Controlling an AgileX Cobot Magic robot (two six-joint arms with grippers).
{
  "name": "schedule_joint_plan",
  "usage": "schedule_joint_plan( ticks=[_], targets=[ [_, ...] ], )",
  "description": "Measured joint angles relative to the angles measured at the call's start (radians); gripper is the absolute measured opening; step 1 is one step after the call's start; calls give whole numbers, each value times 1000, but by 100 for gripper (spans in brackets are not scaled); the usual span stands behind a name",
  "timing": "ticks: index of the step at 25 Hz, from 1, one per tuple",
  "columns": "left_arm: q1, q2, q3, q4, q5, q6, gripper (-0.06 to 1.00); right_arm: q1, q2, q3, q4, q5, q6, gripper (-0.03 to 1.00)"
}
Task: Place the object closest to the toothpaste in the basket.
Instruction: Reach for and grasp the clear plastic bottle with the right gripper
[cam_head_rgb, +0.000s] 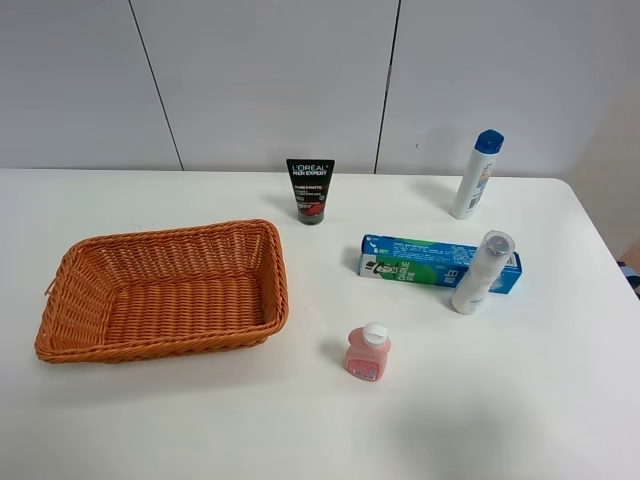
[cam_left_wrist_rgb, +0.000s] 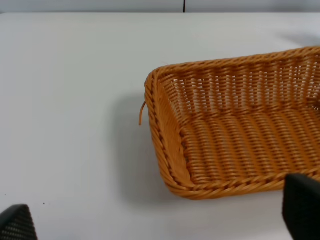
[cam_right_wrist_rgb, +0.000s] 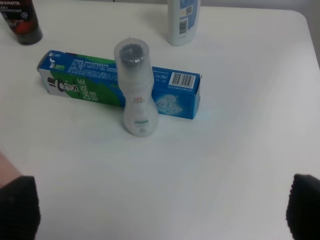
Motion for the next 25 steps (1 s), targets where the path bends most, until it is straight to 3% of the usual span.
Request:
schedule_joint_plan(
  ticks=[14, 18, 22, 25],
  targets=[
    [0, 0, 0, 0, 0, 0, 99, 0, 0, 0, 0, 0, 0, 99],
    [0, 0, 0, 0, 0, 0, 99, 1, 8, 0, -23, 0, 49, 99],
    [0, 0, 0, 0, 0, 0, 99, 5, 96, 0, -43, 0, 71, 99],
    [0, 0, 0, 0, 0, 0, 99, 35, 331, 0, -46, -1, 49, 99]
  ],
)
